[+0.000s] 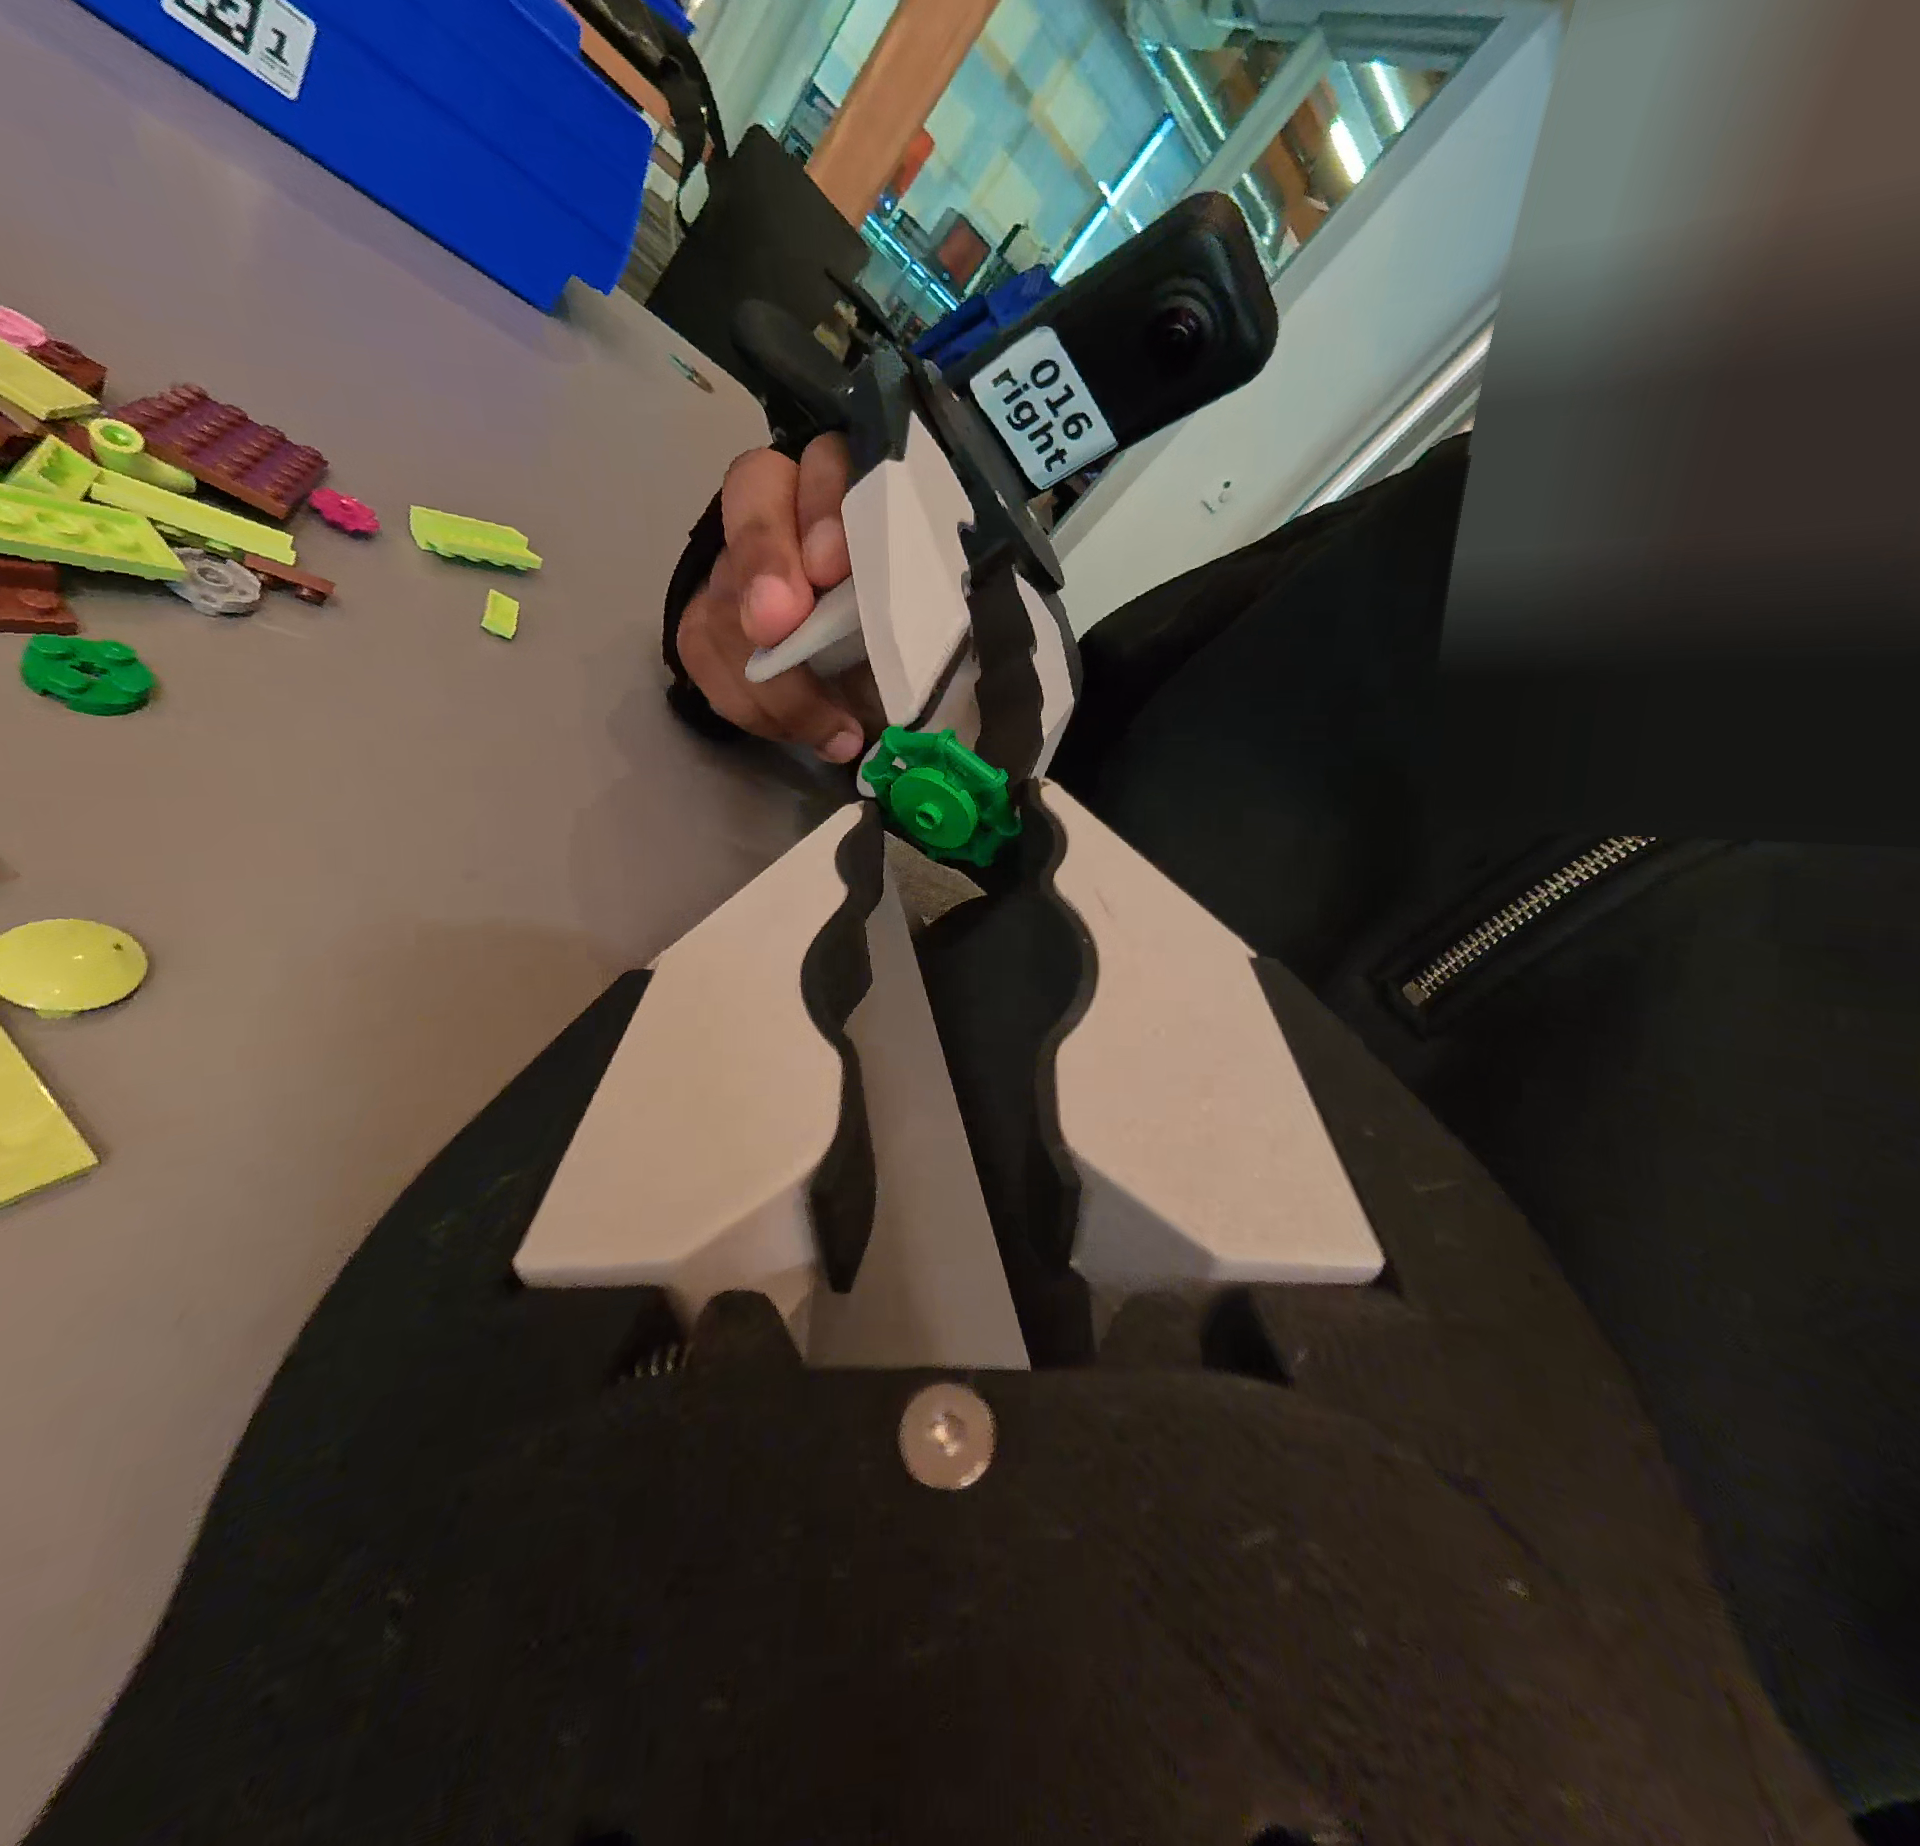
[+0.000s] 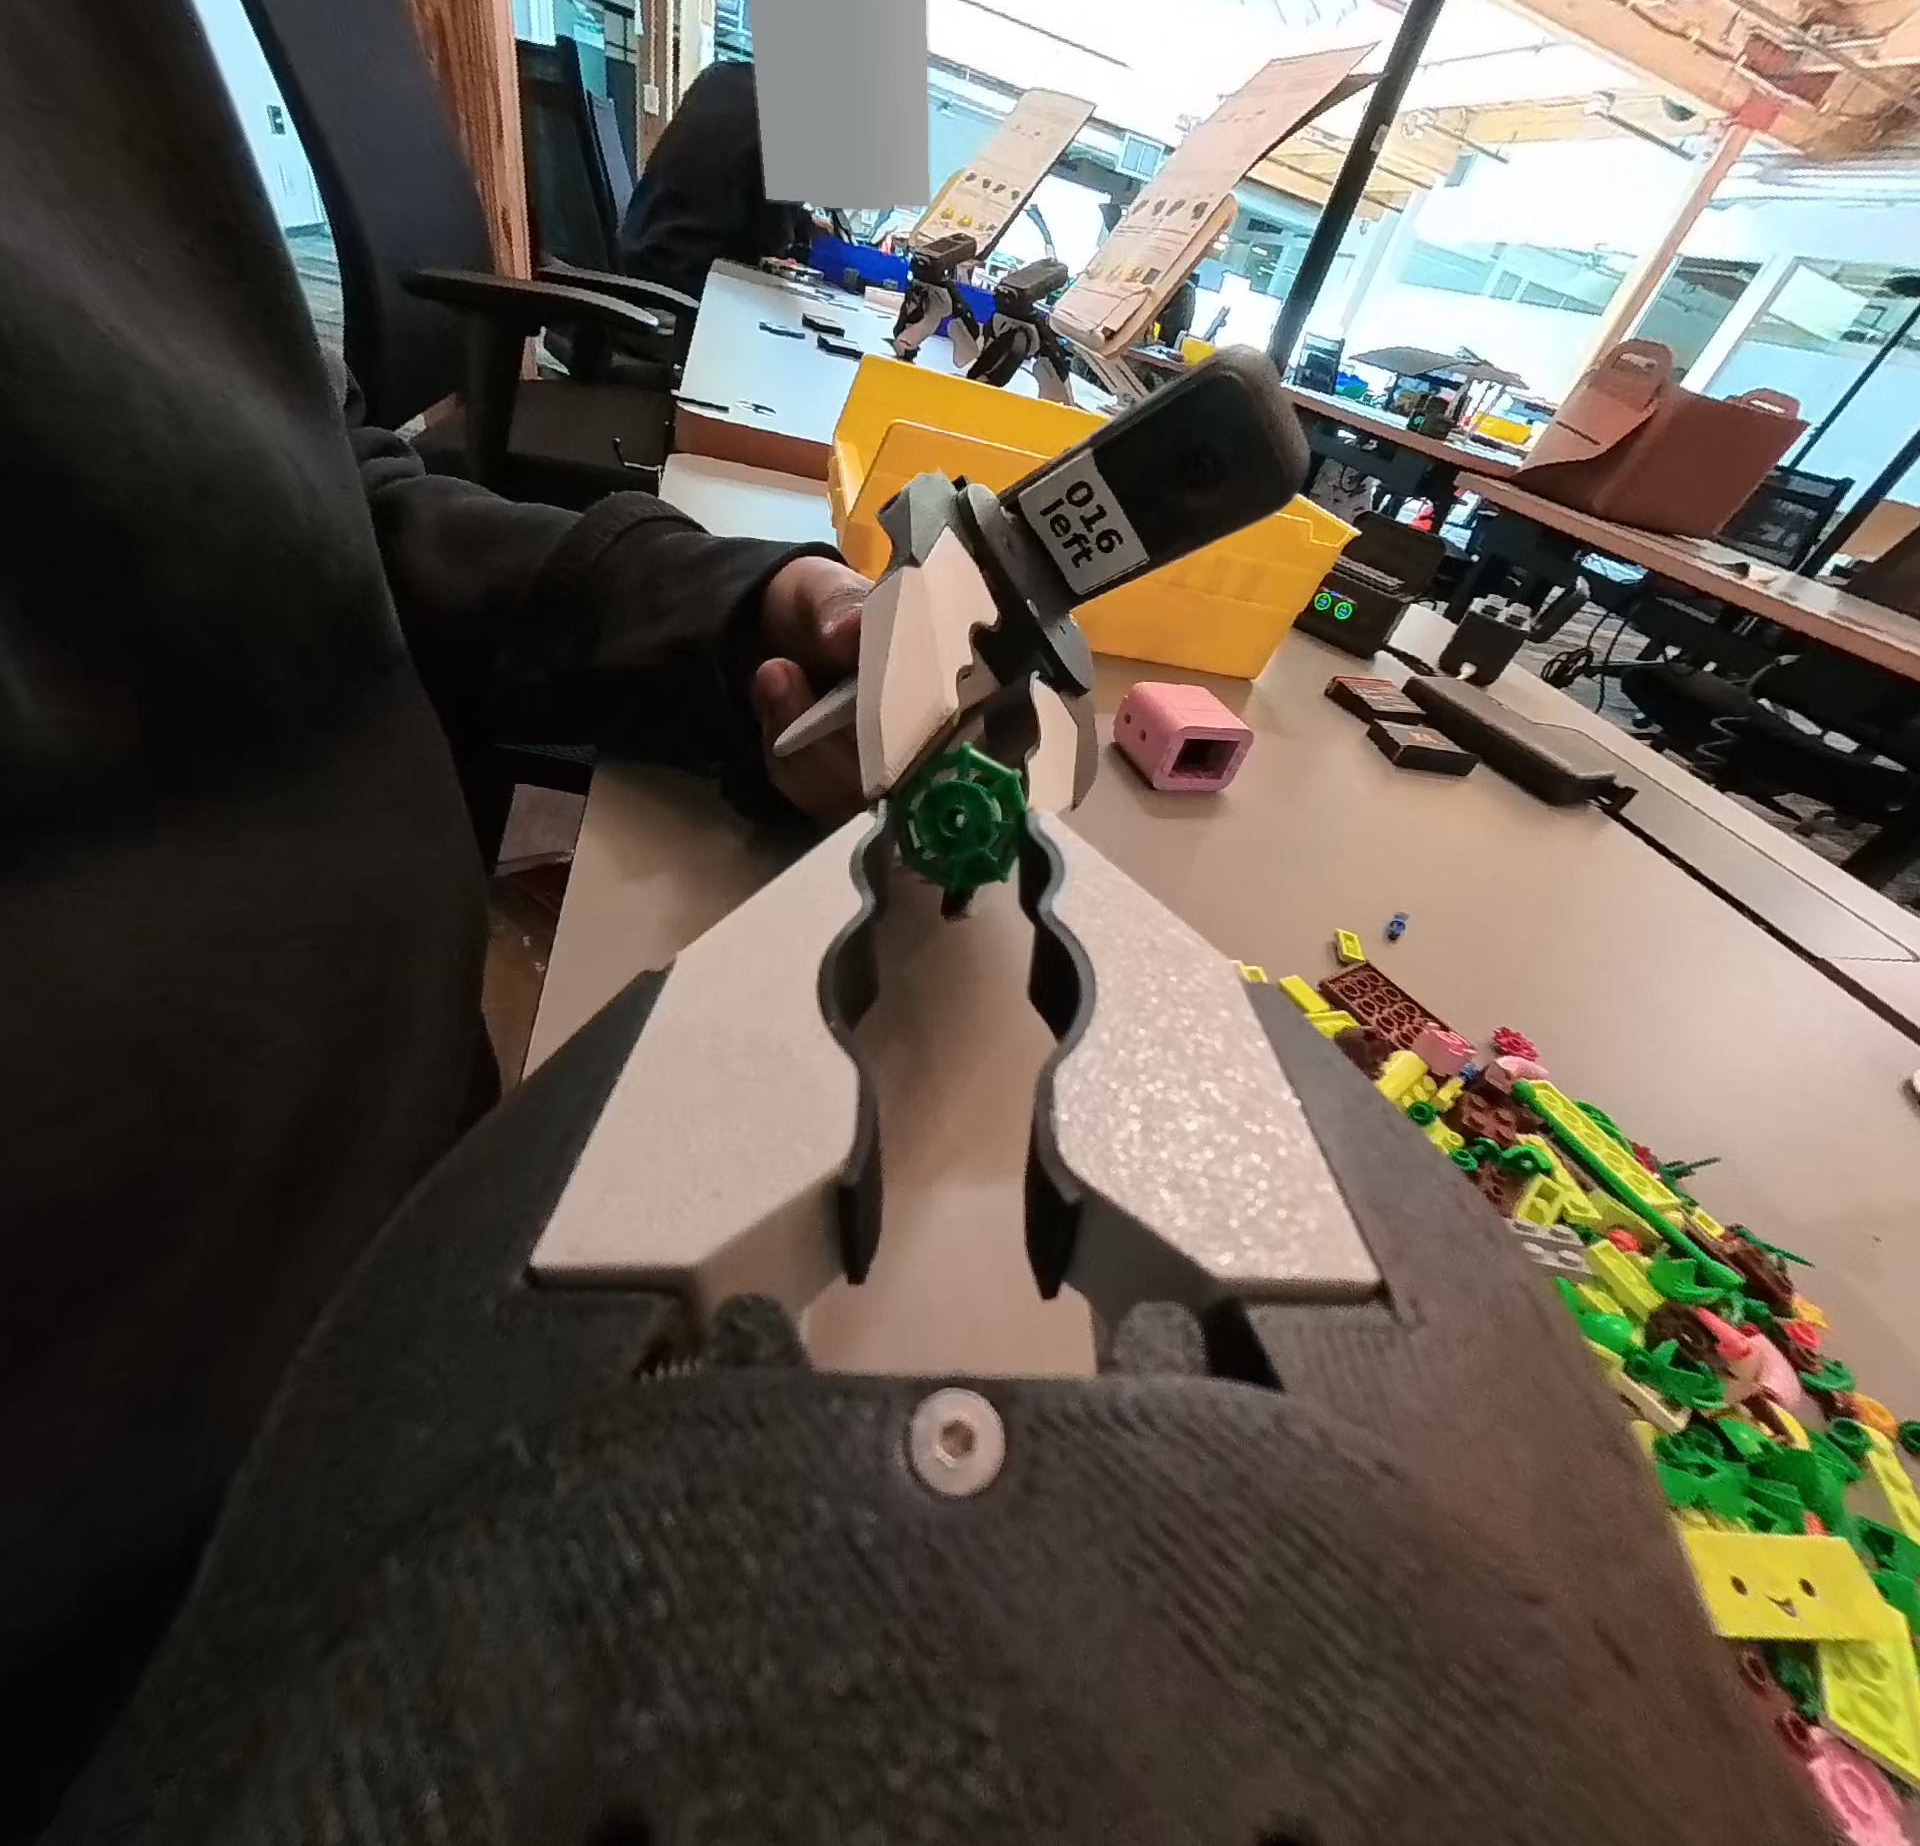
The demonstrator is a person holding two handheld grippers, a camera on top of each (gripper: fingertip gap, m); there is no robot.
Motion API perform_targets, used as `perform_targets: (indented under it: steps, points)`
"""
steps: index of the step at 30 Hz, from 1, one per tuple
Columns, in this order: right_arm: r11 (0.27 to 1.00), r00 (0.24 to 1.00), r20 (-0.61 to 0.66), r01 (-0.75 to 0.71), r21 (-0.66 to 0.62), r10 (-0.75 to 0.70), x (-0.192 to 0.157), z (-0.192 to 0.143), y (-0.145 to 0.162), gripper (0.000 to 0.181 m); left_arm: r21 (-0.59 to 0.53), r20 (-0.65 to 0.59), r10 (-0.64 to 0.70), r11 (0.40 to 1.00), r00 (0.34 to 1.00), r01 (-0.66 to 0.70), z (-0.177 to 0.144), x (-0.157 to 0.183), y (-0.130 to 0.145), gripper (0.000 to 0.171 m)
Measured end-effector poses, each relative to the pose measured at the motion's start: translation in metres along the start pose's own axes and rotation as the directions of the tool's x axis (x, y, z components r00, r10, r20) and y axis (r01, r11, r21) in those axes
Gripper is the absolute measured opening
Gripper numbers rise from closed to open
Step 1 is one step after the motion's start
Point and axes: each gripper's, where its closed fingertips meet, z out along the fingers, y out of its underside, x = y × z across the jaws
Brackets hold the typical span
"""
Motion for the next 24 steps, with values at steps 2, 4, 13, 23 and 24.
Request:
perform_targets:
  steps: [2, 4, 13, 23, 24]
  points:
    - [1.0, 1.0, 0.0, 0.006, -0.008, -0.006, -0.001, 0.001, 0.001, 0.019, 0.0, 0.001, -0.004, 1.0, 1.0, 0.004, 0.0, -0.001, 0.0, 0.025]
    - [1.0, 1.0, 0.0, 0.014, -0.022, -0.014, -0.002, 0.002, 0.003, 0.014, -0.015, 0.003, -0.003, 1.0, 1.0, 0.003, 0.002, -0.001, 0.003, 0.024]
    - [1.0, 1.0, -0.004, -0.014, -0.024, 0.014, 0.002, 0.002, 0.003, 0.012, 0.024, 0.01, 0.013, 1.0, 1.0, -0.013, 0.0, 0.001, -0.004, 0.034]
    - [0.988, 0.988, 0.07, -0.14, 0.065, 0.135, -0.002, -0.002, -0.011, 0.012, 0.083, -0.072, -0.004, 0.996, 0.997, 0.01, 0.0, 0.012, -0.012, 0.027]
    - [0.986, 0.987, 0.078, -0.148, 0.071, 0.143, -0.003, -0.002, -0.012, 0.012, 0.082, -0.083, -0.008, 0.997, 0.997, 0.015, 0.0, 0.013, -0.012, 0.027]
